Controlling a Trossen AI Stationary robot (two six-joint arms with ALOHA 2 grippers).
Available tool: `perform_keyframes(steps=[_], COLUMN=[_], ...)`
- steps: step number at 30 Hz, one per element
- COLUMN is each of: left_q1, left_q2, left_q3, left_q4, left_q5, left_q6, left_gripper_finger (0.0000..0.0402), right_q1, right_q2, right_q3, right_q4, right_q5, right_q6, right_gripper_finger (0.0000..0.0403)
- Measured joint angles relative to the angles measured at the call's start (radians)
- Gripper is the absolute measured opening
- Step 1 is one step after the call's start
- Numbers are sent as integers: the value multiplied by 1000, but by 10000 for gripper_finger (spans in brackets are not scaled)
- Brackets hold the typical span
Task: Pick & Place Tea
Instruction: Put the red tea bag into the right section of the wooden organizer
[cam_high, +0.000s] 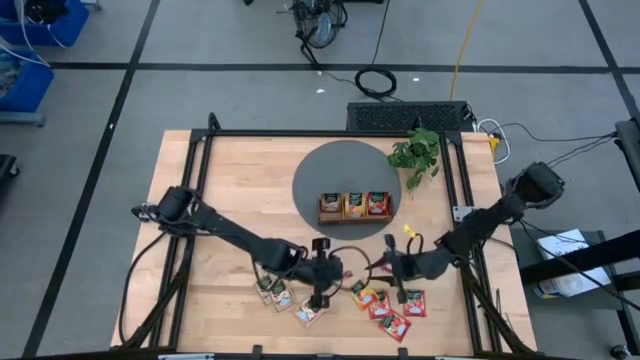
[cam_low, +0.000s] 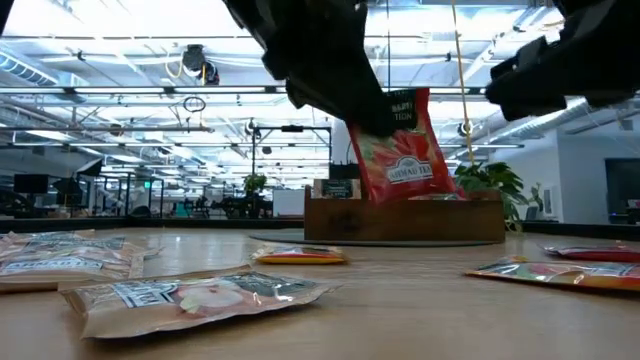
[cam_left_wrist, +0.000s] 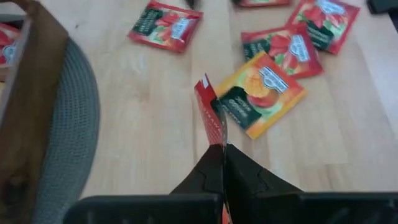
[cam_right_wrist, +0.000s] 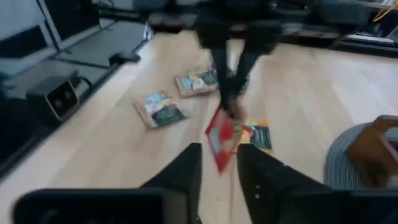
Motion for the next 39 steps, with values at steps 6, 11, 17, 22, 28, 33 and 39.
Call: perform_keyframes(steps=[6, 11, 17, 22, 28, 33, 39], left_q1=[-12, -12, -11, -11, -11, -8, -7], left_q2=[1, 1, 1, 1, 1, 1, 1], left_q3=[4, 4, 3, 3, 3, 3, 3], left_q4=[34, 56, 52, 45, 50, 51, 54], left_q5=[-35, -57, -57, -57, -57, -57, -55], left_q6=[18, 18, 15, 13, 7, 6, 6], left_gripper_finger=[4, 4, 4, 4, 3, 3, 4], right_q1=[-50, -107, -145, -152, -151, -152, -153], right_q2=[12, 77, 147, 152, 152, 152, 152], right_q3=[28, 97, 143, 149, 149, 149, 149], right_q4=[-3, -52, -55, -39, -30, -23, -11], right_q5=[-4, -106, -111, -114, -185, -213, -238], right_q6=[2, 3, -2, -2, -5, -42, -83], right_gripper_finger=[193, 226, 215, 192, 147, 87, 10])
